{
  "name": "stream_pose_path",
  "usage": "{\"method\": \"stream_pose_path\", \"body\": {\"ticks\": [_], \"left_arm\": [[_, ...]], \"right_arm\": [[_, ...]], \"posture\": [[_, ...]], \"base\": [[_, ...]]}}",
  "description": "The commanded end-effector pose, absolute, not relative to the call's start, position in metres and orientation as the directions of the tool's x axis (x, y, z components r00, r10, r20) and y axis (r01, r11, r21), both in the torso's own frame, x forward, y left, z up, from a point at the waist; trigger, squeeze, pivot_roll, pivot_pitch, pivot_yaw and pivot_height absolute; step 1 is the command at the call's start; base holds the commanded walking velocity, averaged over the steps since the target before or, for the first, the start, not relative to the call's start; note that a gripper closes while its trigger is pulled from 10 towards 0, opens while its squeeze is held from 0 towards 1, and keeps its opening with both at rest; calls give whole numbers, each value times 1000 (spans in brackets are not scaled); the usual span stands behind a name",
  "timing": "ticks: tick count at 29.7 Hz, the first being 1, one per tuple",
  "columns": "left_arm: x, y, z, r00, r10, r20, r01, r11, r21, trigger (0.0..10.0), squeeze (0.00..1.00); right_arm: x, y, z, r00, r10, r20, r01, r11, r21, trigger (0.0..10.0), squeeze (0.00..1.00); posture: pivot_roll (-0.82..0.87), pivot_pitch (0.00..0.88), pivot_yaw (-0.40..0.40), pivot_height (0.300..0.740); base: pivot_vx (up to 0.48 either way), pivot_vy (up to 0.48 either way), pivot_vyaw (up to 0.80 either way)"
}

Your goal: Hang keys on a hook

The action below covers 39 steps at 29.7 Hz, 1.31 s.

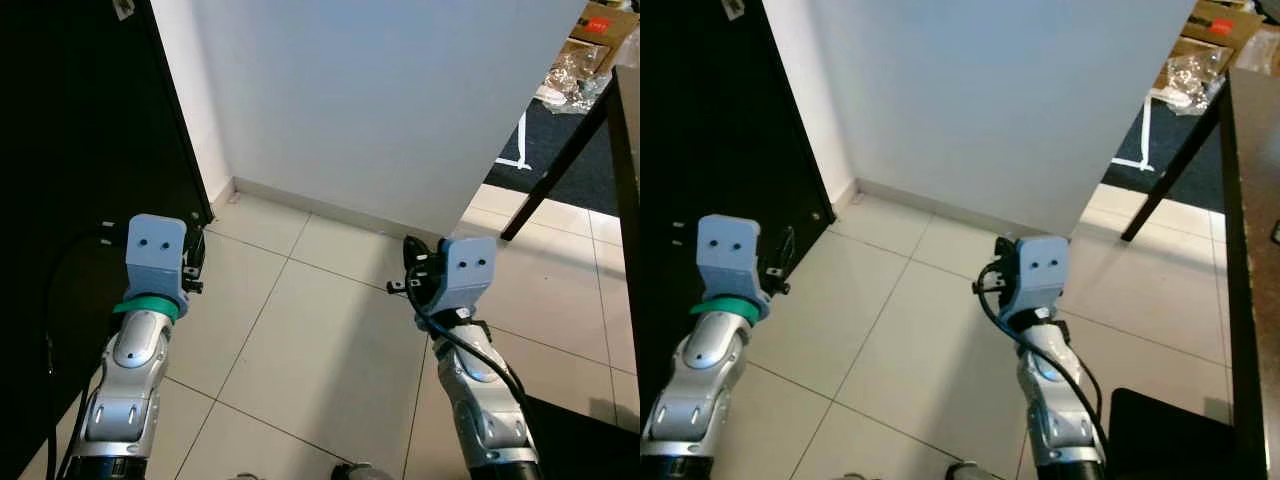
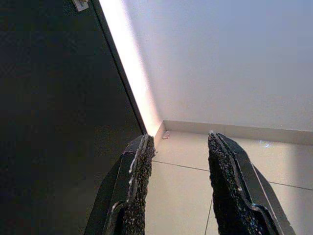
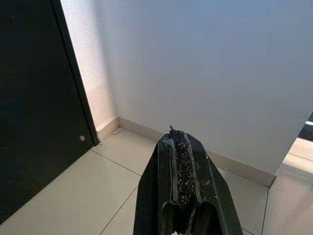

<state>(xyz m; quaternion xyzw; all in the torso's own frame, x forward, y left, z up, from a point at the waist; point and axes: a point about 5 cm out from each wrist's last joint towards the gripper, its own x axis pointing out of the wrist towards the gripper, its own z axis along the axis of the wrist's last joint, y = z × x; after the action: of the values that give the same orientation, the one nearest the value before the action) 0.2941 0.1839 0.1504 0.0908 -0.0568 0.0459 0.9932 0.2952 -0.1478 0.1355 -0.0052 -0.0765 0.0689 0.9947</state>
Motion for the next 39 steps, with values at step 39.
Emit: {"method": "stream_pose_path", "body": {"ticks": [39], "left_arm": [[290, 181, 146, 990, 61, 128, -83, 981, 177, 10000, 0]], "right_arm": [[292, -147, 128, 980, 155, 122, -152, 988, -28, 10000, 0]], "posture": [[0, 84, 83, 740]], "base": [[294, 0, 0]]}}
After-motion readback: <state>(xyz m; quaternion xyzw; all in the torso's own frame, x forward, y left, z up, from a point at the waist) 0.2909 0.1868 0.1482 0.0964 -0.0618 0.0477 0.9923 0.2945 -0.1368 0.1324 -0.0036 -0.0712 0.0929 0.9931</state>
